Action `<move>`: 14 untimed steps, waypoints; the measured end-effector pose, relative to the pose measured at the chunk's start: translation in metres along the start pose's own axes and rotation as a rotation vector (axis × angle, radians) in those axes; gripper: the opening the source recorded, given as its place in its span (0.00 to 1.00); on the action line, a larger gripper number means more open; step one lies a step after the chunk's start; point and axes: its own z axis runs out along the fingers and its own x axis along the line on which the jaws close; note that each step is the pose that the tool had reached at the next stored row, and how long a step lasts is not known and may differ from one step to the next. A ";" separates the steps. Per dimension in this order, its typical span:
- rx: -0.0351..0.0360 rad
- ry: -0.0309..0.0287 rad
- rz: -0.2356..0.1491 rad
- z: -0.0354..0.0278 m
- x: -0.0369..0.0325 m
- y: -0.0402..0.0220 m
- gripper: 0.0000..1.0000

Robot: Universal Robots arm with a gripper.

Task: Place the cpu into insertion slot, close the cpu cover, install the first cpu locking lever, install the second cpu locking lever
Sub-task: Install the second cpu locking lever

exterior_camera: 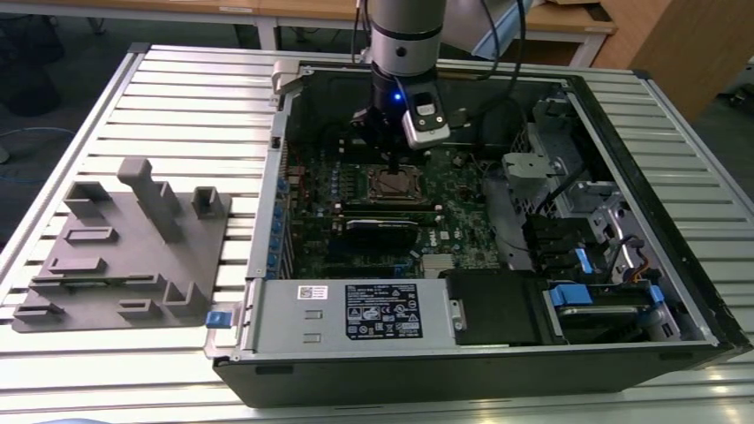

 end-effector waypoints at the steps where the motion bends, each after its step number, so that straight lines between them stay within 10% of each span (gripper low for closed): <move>1: -0.0005 0.0001 -0.010 0.0000 0.0000 0.0000 0.11; 14: -0.0009 0.0003 -0.017 -0.0042 -0.0002 0.0000 0.11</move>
